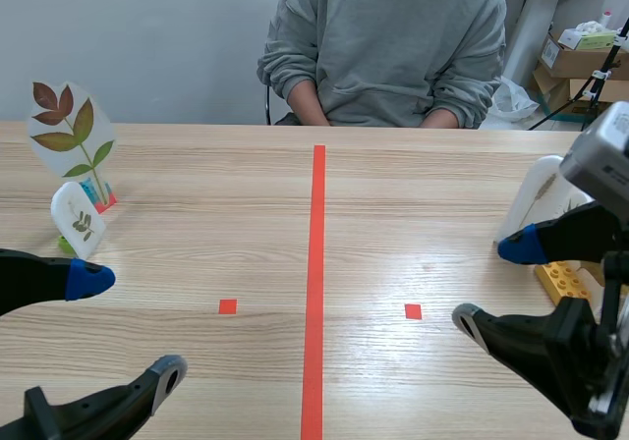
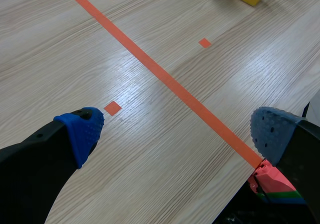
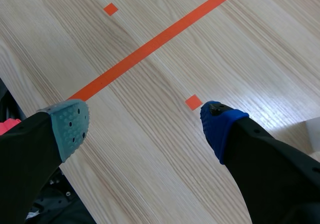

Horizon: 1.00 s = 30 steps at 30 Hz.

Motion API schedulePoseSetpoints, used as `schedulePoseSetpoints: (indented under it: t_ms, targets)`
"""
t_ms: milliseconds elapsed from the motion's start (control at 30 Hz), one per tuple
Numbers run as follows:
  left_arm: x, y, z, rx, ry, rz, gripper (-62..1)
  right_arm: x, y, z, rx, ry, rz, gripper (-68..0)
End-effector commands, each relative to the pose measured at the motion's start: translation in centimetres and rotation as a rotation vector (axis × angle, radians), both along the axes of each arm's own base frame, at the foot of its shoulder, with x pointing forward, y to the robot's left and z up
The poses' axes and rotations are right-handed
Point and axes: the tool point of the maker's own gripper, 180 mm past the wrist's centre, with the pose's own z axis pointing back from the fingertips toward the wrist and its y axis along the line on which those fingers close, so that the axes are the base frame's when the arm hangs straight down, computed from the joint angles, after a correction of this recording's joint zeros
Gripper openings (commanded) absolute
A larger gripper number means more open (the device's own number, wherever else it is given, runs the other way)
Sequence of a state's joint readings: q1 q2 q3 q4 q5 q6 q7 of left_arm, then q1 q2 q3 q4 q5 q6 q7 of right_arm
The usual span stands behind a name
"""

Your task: Do the leaf sorting experiment

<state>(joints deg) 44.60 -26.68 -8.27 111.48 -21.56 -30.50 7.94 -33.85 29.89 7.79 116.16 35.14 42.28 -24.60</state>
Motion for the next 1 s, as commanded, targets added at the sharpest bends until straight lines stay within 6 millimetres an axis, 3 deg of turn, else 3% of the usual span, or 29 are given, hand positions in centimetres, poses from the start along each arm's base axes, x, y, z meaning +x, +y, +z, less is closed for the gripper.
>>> schedulePoseSetpoints:
  t_ms: [0,967]
  targets:
    - [0.24,-0.15,0.7,-0.042,-0.013,0.012,1.4,0.61,-0.13,0.91,0.009,-0.043,0.002,-21.2]
    - [0.24,-0.18,0.75,-0.057,-0.002,0.019,1.4,0.62,-0.07,0.95,0.017,-0.043,-0.002,-21.3]
